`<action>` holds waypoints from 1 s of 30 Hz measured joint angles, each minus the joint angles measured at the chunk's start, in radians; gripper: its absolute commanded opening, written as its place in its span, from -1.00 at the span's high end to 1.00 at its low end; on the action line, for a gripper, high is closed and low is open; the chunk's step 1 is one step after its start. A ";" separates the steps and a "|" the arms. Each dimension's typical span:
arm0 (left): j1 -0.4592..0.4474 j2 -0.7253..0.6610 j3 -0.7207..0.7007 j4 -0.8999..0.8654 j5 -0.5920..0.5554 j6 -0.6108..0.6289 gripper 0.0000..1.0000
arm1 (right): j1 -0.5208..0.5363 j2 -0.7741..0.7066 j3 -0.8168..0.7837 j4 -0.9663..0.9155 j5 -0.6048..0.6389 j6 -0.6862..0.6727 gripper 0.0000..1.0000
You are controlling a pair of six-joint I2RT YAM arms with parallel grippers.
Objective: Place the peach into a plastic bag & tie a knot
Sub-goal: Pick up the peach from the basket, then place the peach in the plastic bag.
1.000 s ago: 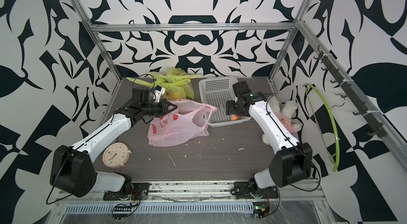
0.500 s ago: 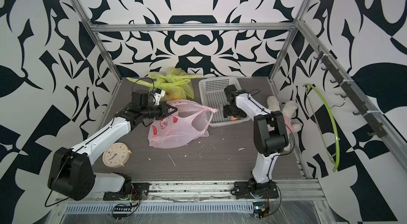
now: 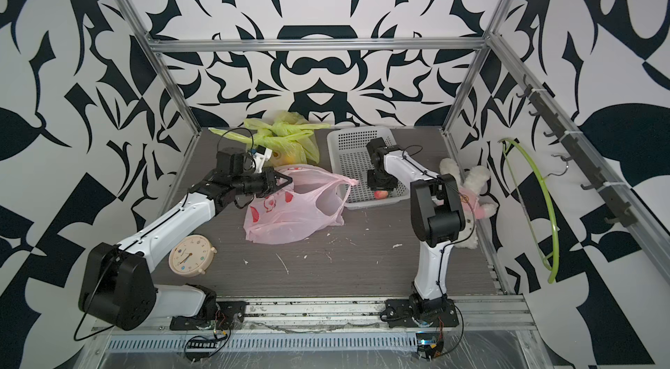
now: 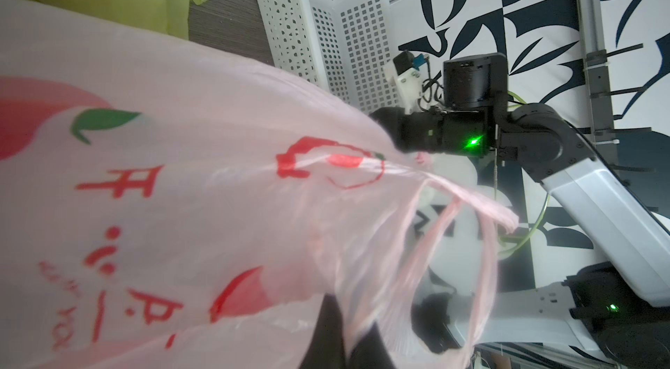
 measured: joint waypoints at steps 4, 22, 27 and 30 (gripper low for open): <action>0.000 0.000 0.000 0.000 0.000 0.000 1.00 | 0.022 -0.155 0.031 -0.011 -0.077 0.020 0.59; -0.002 -0.002 0.000 -0.005 -0.001 0.000 1.00 | 0.513 -0.074 0.509 -0.139 -0.243 0.018 0.51; -0.002 -0.013 0.000 -0.009 -0.001 0.000 1.00 | 0.521 -0.038 0.482 -0.172 -0.237 0.021 -0.23; -0.002 -0.019 0.000 -0.014 -0.001 0.000 1.00 | 0.528 -0.040 0.480 -0.178 -0.233 0.013 -0.41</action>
